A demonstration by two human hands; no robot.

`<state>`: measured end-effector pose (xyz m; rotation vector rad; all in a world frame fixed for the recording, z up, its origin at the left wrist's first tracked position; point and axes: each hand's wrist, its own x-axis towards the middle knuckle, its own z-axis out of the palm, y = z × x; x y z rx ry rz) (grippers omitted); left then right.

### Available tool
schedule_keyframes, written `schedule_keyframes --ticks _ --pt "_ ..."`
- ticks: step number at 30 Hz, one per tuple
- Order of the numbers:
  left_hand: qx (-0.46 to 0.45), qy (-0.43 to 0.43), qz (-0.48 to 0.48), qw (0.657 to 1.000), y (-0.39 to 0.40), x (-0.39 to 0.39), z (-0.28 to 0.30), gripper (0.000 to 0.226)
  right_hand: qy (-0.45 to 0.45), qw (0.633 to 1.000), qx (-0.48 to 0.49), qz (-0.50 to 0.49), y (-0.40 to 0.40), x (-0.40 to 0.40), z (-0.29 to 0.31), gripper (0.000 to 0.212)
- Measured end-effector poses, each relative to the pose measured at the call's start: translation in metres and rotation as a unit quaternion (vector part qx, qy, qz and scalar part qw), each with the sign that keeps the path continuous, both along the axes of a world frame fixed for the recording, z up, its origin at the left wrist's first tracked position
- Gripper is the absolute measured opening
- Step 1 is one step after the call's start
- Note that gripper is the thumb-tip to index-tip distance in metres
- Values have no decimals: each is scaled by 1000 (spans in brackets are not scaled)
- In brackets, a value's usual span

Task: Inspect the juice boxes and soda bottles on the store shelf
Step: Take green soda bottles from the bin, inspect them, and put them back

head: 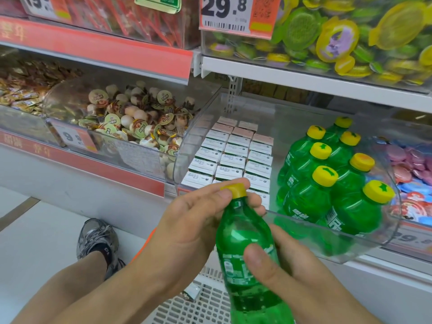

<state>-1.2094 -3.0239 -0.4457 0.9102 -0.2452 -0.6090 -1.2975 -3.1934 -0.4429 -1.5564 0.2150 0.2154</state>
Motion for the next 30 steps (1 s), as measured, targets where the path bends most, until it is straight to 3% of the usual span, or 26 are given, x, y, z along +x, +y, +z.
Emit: schedule_keyframes --ticks 1,4,6,14,17,20,23,26,30 --pt "4 -5 -4 1000 -1 -1 -1 40 -50 999 -1 9 20 5 4 59" --pt "4 -9 -21 1000 -4 -4 -4 40 -55 994 -63 76 23 -2 11 41" --pt "-1 -21 -26 999 -4 -5 -6 36 -77 991 -30 104 19 -1 8 31" --pt "-6 -122 -53 991 1 -5 -15 39 -78 981 -46 169 5 6 0 74" --pt "9 -160 -55 985 3 -2 -15 43 -75 974 -43 208 -1 6 4 75" --pt "75 -246 -32 966 6 0 -14 41 -82 978 -97 164 -8 7 3 81" --pt "114 -316 -22 942 8 -1 -14 35 -124 963 -222 92 -10 7 1 77" --pt "125 -349 -33 928 8 -2 -15 33 -173 934 -309 46 -12 7 0 70" --pt "132 -365 -39 921 8 -2 -15 31 -204 915 -348 34 -13 8 1 68"
